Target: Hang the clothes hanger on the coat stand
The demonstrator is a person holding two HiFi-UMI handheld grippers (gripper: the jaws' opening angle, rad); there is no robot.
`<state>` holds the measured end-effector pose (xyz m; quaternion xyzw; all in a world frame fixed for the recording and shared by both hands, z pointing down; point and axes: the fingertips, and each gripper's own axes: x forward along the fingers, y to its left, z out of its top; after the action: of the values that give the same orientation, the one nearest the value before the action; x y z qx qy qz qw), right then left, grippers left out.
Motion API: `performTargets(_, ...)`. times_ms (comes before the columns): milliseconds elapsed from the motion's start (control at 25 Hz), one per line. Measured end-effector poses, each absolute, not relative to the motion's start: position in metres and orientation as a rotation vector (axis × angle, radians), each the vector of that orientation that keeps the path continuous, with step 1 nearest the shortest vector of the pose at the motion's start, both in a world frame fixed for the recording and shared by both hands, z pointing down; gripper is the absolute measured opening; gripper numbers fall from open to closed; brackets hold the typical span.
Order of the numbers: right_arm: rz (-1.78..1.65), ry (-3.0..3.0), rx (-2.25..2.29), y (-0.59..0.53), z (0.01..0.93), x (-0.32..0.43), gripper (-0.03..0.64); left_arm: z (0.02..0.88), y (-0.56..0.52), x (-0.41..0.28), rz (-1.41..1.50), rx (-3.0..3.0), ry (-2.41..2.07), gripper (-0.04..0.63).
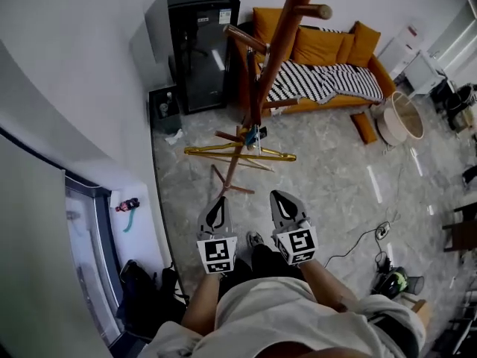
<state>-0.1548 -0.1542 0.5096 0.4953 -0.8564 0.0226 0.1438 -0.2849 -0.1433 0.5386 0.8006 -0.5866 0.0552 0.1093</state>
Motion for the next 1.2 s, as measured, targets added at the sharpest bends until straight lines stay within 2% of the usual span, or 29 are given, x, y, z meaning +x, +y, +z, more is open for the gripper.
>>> performTargets(200,0.03,-2.477,1.395,-0.152,0.503,-0.165,0.005,0.525,-0.132,-0.299,0.158,2.376,-1.773,0.009)
performTargets(440,-0.05,-2.521,1.318,-0.139,0.492,-0.155,0.005,0.523,-0.113,-0.271,0.139,2.345,-1.794,0.009)
performTargets(840,-0.133,-2.597,1.352,-0.102,0.46,-0.073,0.005,0.49,-0.08,-0.166,0.122,2.447,-1.797,0.009)
performTargets(1200,-0.303,-2.716,1.307,-0.053,0.41,0.003,0.005,0.447,-0.025,-0.089,0.091,2.398,-1.979,0.009)
